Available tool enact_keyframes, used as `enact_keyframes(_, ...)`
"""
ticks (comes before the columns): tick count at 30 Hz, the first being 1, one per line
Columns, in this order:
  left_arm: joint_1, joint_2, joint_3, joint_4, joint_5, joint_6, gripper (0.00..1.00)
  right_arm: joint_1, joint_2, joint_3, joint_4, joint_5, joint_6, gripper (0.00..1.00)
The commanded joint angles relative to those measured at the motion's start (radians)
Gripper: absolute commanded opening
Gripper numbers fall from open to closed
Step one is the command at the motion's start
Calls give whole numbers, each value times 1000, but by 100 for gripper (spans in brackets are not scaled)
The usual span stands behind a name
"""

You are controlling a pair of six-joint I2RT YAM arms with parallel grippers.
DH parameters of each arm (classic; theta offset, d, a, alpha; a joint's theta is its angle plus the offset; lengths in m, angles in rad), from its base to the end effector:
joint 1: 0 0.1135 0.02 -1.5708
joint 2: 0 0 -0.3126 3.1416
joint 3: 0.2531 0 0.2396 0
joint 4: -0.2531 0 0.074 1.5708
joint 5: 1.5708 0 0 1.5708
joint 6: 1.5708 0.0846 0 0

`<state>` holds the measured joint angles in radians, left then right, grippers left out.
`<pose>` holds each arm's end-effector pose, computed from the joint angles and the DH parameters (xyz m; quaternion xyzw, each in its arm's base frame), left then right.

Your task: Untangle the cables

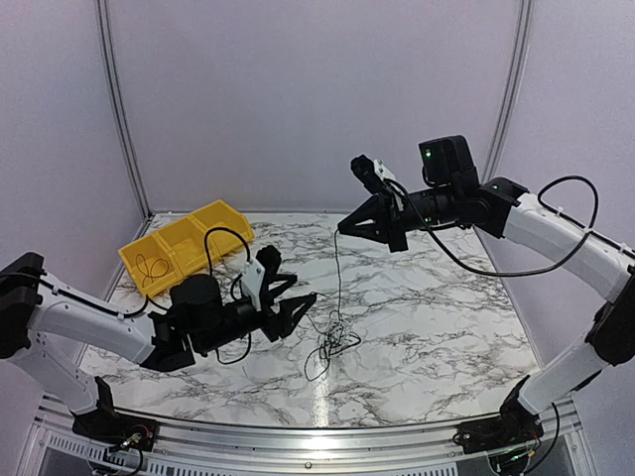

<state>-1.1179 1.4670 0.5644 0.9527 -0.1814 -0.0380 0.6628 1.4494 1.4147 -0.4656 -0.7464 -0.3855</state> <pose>0.1605 -0.2949 0.2874 0.2966 0.6224 -0.3419 0.6385 0.2291 0.2517 0.4104 -0.5618 0.6003 0.3762 0.4270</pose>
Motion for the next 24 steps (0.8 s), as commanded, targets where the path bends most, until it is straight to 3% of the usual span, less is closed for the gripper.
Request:
enact_keyframes(1, -5, 72, 156, -117, 47, 18, 62, -5, 18, 10, 45, -41, 34, 0)
enact_keyframes(10, -3, 219, 347, -274, 68, 17, 60, -4, 16, -2, 56, -53, 47, 0)
enact_keyframes(16, -3, 167, 207, -403, -37, -50, 61, -35, 3, -2, 56, -55, 67, 0)
enact_keyframes(19, -3, 64, 132, -410, -61, -114, 63, -37, -4, -27, 55, -41, 55, 0)
enact_keyframes(24, -8, 30, 198, -411, -31, -101, 64, -36, 21, -37, 51, -44, 44, 0)
